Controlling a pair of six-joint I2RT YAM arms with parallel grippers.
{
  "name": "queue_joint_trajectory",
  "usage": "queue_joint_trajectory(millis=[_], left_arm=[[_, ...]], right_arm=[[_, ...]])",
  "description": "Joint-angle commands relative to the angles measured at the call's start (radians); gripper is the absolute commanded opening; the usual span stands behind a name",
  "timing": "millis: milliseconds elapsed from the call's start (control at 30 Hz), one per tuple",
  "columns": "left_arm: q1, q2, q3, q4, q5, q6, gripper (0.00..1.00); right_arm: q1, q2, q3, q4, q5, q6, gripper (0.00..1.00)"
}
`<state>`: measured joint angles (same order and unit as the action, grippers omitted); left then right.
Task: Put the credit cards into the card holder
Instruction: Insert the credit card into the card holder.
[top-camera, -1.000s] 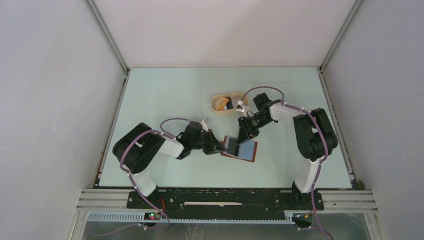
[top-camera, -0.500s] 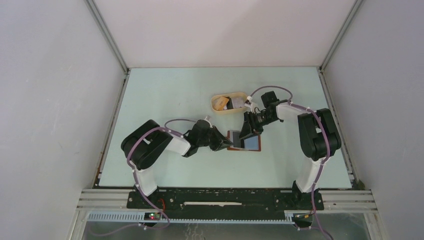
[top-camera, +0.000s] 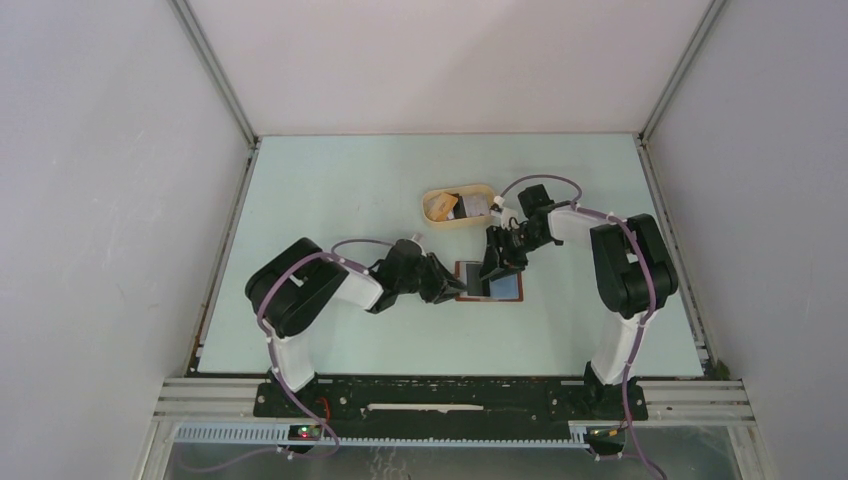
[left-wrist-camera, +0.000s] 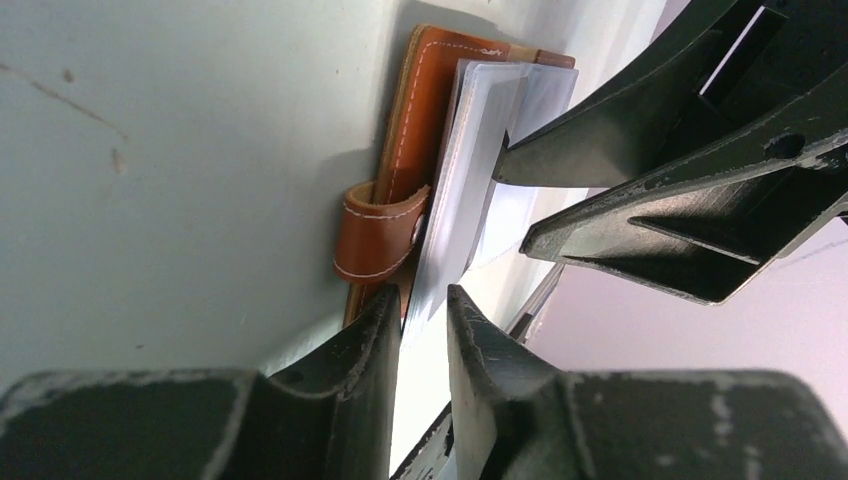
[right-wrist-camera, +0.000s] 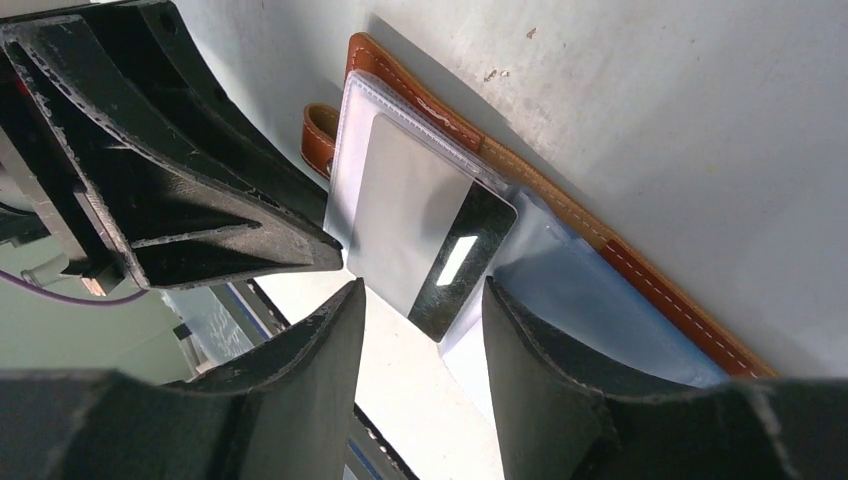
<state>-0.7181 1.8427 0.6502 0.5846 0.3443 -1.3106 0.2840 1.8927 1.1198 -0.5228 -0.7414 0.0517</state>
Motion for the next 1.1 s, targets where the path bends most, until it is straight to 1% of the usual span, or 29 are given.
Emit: queue_joint_trajectory(millis=[0, 467, 567, 800, 967, 1033, 1067], left_arm=[[-0.005, 0.025, 0.043, 0.0, 0.024, 0.001, 0.29], [-0.006, 0.05, 0.055, 0.024, 0.05, -0.002, 0.3], [-0.002, 0.034, 0.045, 0.029, 0.045, 0.005, 0.36], [0.025, -0.086, -0.027, -0.014, 0.008, 0.062, 0.56], [0.051, -0.182, -0.073, -0.086, -0.026, 0.133, 0.59], [0.068, -0.225, -0.086, -0.134, -0.056, 0.198, 0.58], [0.076, -0.247, -0.079, -0.185, -0.078, 0.246, 0.58]], right_arm=[[0.007, 0.034, 0.012, 0.026, 0.022, 0.03, 0.56], [0.031, 0.068, 0.024, 0.047, -0.152, 0.049, 0.54], [0.008, 0.075, 0.026, 0.042, -0.147, 0.047, 0.54], [-0.021, 0.094, 0.026, 0.049, -0.199, 0.052, 0.54], [-0.022, 0.127, 0.038, 0.044, -0.211, 0.062, 0.54], [-0.027, 0.132, 0.039, 0.047, -0.213, 0.066, 0.54], [-0.029, 0.134, 0.04, 0.047, -0.216, 0.068, 0.53]])
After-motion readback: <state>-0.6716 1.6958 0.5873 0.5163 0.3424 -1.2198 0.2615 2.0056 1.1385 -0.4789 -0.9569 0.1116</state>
